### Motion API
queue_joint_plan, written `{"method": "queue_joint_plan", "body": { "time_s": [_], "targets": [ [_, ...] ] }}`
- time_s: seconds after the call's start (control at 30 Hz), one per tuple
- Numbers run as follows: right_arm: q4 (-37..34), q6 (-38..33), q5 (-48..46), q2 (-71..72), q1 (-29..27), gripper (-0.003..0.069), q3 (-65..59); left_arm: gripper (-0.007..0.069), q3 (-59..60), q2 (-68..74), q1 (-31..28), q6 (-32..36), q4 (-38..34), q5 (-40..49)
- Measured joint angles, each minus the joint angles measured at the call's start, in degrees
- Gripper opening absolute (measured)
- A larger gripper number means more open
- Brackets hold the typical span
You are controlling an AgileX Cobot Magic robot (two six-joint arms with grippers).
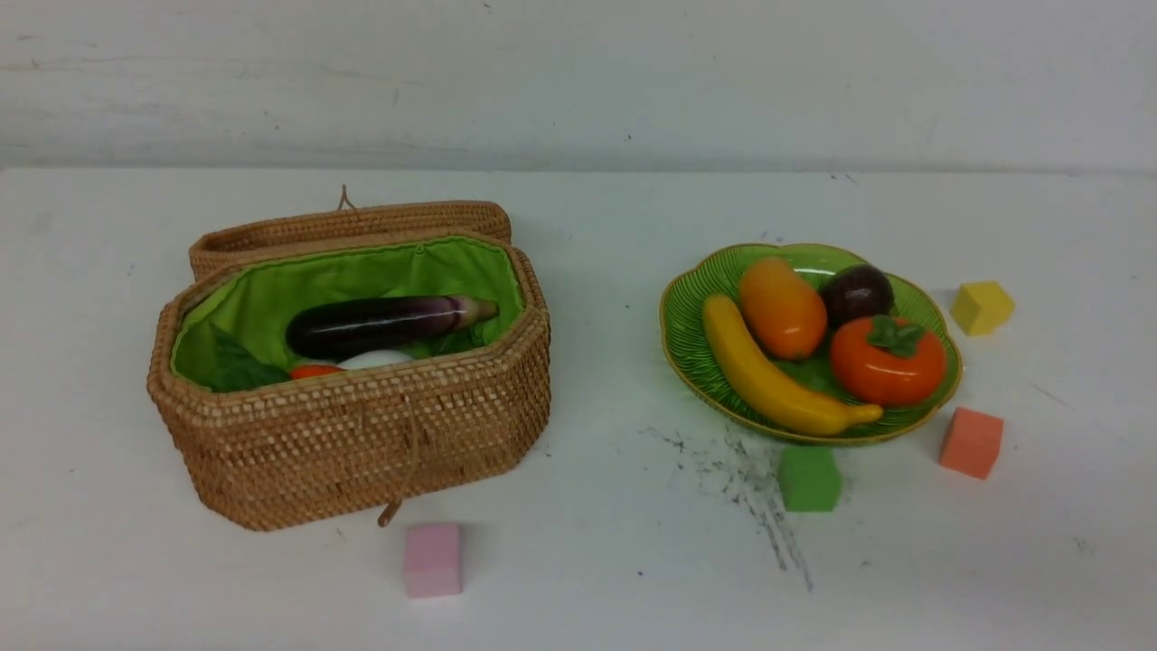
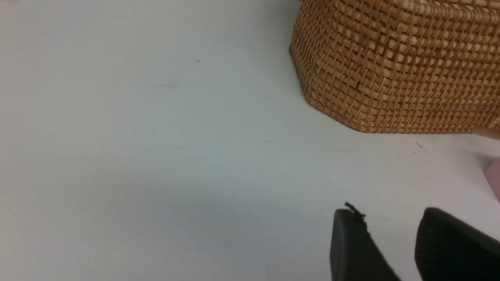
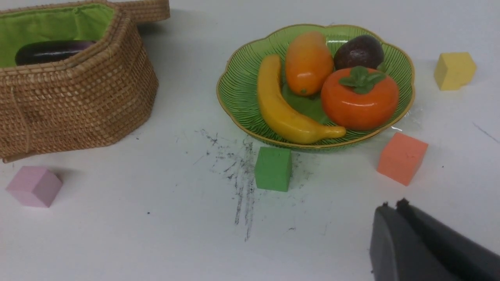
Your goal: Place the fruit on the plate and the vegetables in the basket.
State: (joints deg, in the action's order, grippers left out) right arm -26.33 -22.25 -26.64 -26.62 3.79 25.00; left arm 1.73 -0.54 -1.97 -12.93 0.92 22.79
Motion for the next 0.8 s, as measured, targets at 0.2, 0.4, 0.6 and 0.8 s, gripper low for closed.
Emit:
{"method": "queue_joint_plan", "body": {
  "time_s": [0.2,0.4,0.6,0.8],
  "targets": [
    [7.29,3.13,0.04,9.12,-2.40,0.0004,-6.20,0.0238,0.00,0.00,0.00,0.00,0.00,0.00],
    [18.98,17.85,-0.33,16.69,-2.47,0.0005,-14.32,0.0238,0.00,0.00,0.00,0.00,0.00,0.00],
    [29.57,25.19,1.58,21.63,-2.42,0.0012,-23.27,0.0238,0.00,0.00,0.00,0.00,0.00,0.00],
    [31.27,25.63,4.64,26.87,-2.42,0.0017,-25.78,0.0238,0.02,0.00,0.00,0.00,0.00,-0.06]
  ]
}}
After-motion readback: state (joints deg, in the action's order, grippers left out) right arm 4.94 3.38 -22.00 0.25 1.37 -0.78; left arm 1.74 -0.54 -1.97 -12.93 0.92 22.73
